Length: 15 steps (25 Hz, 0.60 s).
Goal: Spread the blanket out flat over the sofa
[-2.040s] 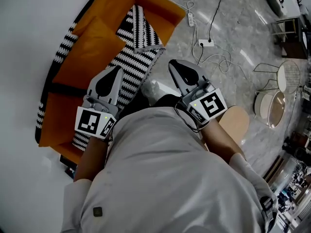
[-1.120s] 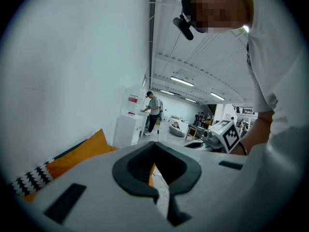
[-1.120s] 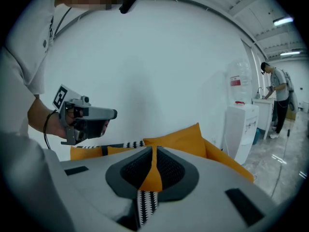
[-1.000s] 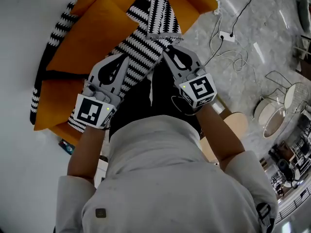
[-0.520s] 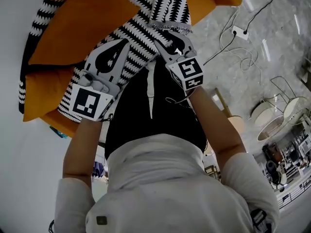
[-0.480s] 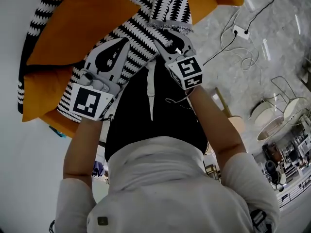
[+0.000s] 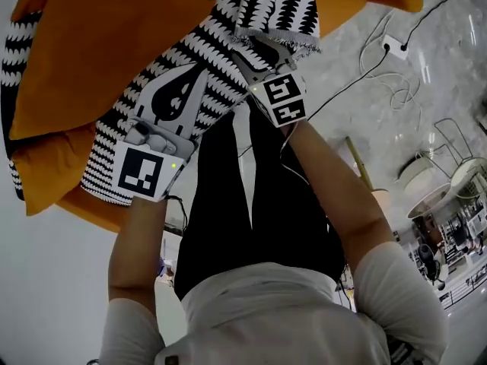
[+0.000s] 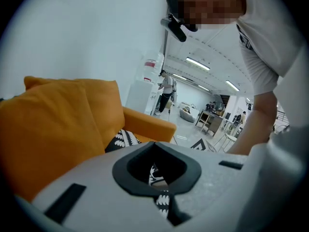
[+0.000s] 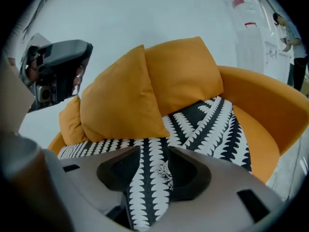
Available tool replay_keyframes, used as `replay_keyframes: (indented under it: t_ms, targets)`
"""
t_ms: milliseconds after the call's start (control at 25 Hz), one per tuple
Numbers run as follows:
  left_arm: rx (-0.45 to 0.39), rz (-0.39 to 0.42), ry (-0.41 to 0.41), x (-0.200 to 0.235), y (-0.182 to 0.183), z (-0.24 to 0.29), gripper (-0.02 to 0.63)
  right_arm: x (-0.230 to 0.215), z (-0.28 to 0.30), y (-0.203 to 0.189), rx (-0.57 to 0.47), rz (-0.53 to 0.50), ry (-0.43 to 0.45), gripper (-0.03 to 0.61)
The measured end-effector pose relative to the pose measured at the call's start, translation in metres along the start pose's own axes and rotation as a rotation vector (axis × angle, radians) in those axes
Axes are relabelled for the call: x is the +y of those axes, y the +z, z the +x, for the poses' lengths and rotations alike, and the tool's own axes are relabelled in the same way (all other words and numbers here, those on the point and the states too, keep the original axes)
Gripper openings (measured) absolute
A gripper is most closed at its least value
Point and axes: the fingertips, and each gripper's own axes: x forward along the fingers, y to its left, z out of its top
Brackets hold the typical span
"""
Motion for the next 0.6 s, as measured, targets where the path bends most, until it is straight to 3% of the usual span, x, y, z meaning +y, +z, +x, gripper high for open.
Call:
replay_keyframes:
  t_ms: [440,520,600]
  targets:
    - [-0.002,-0.062,-0.010,0.022,-0.069,0.058,0.009,-0.042,0.102,-0.107,0.190,0.097,-0.082,0.192]
    - [-0.012,-0.075,0.007,0.016,-0.086,0.054,0.009,-0.041,0.108,-0.123,0.191,0.065,-0.112,0.189]
    - [-0.122,-0.047,0.023,0.016,-0.113,0.050,0.009,-0.057,0.125,-0.127,0.129,-0.047,-0.197,0.173]
